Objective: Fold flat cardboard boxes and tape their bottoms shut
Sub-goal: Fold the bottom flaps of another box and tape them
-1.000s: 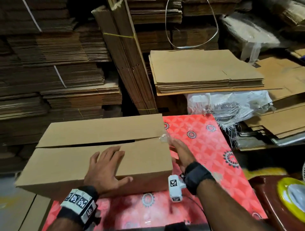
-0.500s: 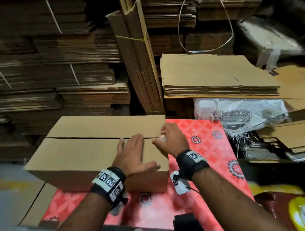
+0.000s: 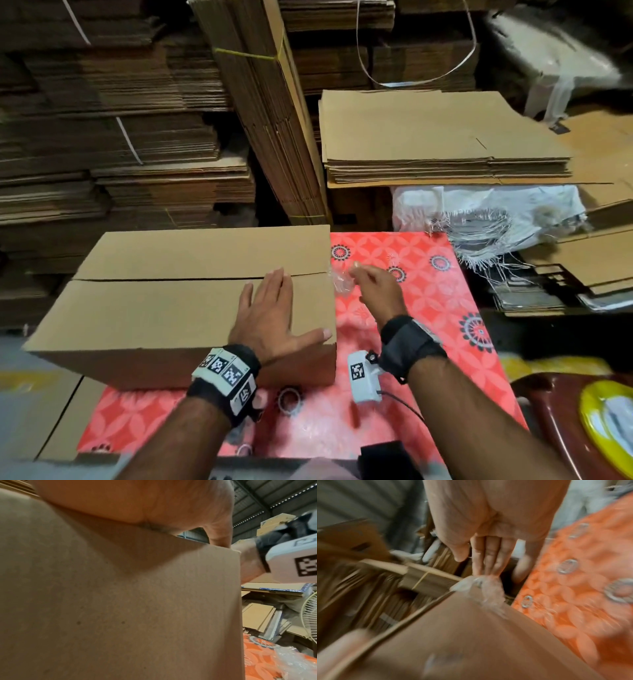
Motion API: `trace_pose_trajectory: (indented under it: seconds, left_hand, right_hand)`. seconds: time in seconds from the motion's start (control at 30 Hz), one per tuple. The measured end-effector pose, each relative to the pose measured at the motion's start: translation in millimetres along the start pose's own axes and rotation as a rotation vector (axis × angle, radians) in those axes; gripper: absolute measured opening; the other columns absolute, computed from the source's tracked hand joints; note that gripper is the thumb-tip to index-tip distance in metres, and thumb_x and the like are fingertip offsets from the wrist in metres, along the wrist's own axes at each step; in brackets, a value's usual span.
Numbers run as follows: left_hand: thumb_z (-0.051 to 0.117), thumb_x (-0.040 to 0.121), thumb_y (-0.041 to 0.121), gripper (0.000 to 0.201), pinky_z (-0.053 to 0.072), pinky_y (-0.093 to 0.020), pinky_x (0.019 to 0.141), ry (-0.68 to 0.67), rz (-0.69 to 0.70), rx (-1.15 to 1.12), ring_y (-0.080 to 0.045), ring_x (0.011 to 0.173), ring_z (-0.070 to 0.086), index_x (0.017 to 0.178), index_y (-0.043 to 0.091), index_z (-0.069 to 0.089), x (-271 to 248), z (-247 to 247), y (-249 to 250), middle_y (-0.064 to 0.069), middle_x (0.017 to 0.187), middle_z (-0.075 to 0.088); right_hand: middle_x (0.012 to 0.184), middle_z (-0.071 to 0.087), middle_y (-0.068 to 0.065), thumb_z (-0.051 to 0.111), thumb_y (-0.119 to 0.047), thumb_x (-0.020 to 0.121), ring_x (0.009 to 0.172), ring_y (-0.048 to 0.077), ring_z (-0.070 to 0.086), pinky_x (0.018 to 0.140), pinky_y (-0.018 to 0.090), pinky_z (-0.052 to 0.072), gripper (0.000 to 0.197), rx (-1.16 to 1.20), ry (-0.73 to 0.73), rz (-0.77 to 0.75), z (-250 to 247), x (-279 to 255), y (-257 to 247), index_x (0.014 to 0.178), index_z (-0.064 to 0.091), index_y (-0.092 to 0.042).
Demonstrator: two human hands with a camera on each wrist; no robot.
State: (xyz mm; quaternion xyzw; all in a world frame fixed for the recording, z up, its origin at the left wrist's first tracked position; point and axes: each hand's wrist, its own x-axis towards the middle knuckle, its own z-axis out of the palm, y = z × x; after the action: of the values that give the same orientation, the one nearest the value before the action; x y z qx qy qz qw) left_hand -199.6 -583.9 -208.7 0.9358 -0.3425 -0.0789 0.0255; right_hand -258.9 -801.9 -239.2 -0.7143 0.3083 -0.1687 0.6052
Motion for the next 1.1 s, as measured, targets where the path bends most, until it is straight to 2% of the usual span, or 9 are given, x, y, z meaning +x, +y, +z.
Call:
trace_pose_trajectory:
  seconds: [0.17, 0.27, 0.37, 0.47, 0.6, 0.73, 0.83, 0.97, 1.1]
  left_hand:
    - [0.022, 0.064, 0.101, 0.134, -0.001, -0.052, 0.125, 0.006, -0.005, 0.006, -0.018, 0.157, -0.004, 0.162, 0.011, 0.007, -2, -2, 4, -0.006, 0.171, -0.004]
    - [0.021, 0.064, 0.102, 0.134, 0.000, -0.052, 0.125, 0.002, -0.006, 0.011, -0.018, 0.157, -0.004, 0.162, 0.012, 0.007, -3, -3, 3, -0.005, 0.171, -0.004]
    - [0.023, 0.067, 0.102, 0.132, 0.000, -0.053, 0.125, -0.009, -0.002, 0.010, -0.018, 0.157, -0.004, 0.162, 0.011, 0.006, -3, -2, 2, -0.005, 0.171, -0.004]
    - [0.022, 0.067, 0.102, 0.132, 0.000, -0.053, 0.124, -0.010, 0.003, 0.027, -0.018, 0.156, -0.003, 0.161, 0.010, 0.008, -3, -4, 2, -0.004, 0.171, -0.004]
    - [0.020, 0.066, 0.102, 0.133, 0.002, -0.053, 0.124, 0.000, -0.004, 0.029, -0.019, 0.157, -0.001, 0.161, 0.010, 0.010, -1, -1, 3, -0.005, 0.171, -0.002]
    - [0.016, 0.065, 0.103, 0.134, 0.006, -0.055, 0.124, 0.020, 0.019, 0.041, -0.021, 0.156, 0.003, 0.160, 0.009, 0.013, 4, 2, 9, -0.008, 0.170, 0.004]
    - [0.019, 0.066, 0.102, 0.132, 0.006, -0.055, 0.123, 0.022, 0.032, 0.026, -0.023, 0.156, 0.004, 0.160, 0.009, 0.013, 8, 3, 27, -0.010, 0.170, 0.005]
    - [0.013, 0.065, 0.102, 0.133, 0.005, -0.055, 0.123, 0.009, 0.042, 0.021, -0.024, 0.156, 0.002, 0.160, 0.009, 0.011, 15, 1, 45, -0.011, 0.170, 0.003]
    - [0.012, 0.066, 0.102, 0.132, 0.007, -0.057, 0.122, 0.021, 0.043, 0.043, -0.025, 0.156, 0.005, 0.159, 0.008, 0.014, 17, 1, 46, -0.012, 0.170, 0.005]
  right_hand:
    - [0.106, 0.071, -0.008, 0.068, -0.048, 0.090, 0.102, 0.014, 0.057, 0.088, 0.027, 0.044, 0.034, -0.343, 0.023, -0.201, 25, -16, -11, 0.111, 0.074, -0.022]
    - [0.100, 0.075, -0.008, 0.064, -0.037, 0.094, 0.092, 0.015, 0.068, 0.076, 0.017, 0.052, 0.018, -0.149, 0.025, -0.118, 36, -11, 3, 0.101, 0.078, -0.027]
    - [0.098, 0.076, 0.006, 0.057, -0.017, 0.095, 0.096, 0.030, 0.074, 0.078, 0.039, 0.064, 0.024, 0.200, 0.153, 0.186, 26, 3, 18, 0.084, 0.074, -0.030]
    - [0.120, 0.061, 0.037, 0.053, 0.000, 0.099, 0.105, 0.047, 0.069, 0.072, 0.033, 0.064, 0.020, 0.536, 0.191, 0.337, -2, 7, 35, 0.113, 0.068, 0.003]
    - [0.126, 0.063, 0.014, 0.053, -0.008, 0.104, 0.107, 0.034, 0.067, 0.076, 0.040, 0.065, 0.027, 0.712, 0.197, 0.446, -57, -2, 55, 0.130, 0.059, -0.005]
    - [0.097, 0.063, 0.012, 0.061, -0.021, 0.101, 0.078, 0.023, 0.060, 0.065, 0.029, 0.052, 0.008, 0.284, 0.173, 0.350, -121, -23, 82, 0.099, 0.069, -0.018]
    - [0.105, 0.074, 0.006, 0.064, -0.027, 0.095, 0.099, 0.022, 0.065, 0.081, 0.027, 0.049, 0.020, -0.379, 0.156, 0.107, -148, -33, 106, 0.102, 0.079, -0.016]
    - [0.114, 0.074, -0.001, 0.061, -0.033, 0.081, 0.119, 0.030, 0.062, 0.099, 0.053, 0.047, 0.029, -1.002, 0.087, -0.013, -139, -61, 149, 0.102, 0.080, -0.029]
    - [0.155, 0.047, 0.008, 0.050, -0.045, 0.092, 0.150, 0.031, 0.032, 0.119, 0.062, 0.018, 0.068, -1.260, -0.101, 0.063, -109, -104, 188, 0.154, 0.043, -0.018]
